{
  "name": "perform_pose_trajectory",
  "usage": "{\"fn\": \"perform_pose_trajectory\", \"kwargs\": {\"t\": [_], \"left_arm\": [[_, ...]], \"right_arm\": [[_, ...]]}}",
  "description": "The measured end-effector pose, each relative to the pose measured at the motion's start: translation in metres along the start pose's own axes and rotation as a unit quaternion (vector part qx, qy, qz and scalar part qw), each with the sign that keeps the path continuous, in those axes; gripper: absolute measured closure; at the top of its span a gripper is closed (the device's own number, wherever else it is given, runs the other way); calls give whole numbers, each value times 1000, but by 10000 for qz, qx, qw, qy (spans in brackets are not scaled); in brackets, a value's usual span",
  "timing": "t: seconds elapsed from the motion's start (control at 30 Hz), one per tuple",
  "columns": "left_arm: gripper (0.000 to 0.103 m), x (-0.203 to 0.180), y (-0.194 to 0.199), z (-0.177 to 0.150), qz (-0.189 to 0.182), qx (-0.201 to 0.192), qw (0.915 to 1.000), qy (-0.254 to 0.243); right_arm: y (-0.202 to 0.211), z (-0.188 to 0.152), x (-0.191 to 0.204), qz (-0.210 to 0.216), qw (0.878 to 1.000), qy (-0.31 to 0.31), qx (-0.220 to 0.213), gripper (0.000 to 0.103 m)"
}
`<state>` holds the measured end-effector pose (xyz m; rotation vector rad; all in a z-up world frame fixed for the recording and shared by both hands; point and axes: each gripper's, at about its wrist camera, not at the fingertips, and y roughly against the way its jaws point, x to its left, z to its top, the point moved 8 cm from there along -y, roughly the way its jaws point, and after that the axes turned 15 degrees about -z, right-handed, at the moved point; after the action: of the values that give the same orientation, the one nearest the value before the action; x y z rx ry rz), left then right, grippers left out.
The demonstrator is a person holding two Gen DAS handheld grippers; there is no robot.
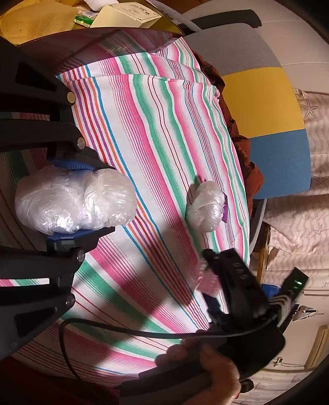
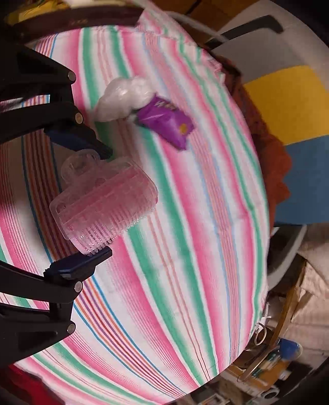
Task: Organize objects
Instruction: 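Carry the pink cup and wrapped white item over to the gold tray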
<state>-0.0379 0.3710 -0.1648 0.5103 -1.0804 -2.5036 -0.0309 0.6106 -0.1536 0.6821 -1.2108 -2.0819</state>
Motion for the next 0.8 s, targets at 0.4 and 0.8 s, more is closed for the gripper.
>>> {"fn": "perform_pose_trajectory", "kwargs": {"t": [0.4, 0.8], "left_arm": [[68, -26, 61, 19, -7, -412, 9989, -203], [68, 5, 133, 1, 314, -759, 9961, 319]], "right_arm": [[29, 38, 34, 581, 9952, -419, -663, 32], [46, 37, 46, 757, 9912, -376, -1018, 32]]}}
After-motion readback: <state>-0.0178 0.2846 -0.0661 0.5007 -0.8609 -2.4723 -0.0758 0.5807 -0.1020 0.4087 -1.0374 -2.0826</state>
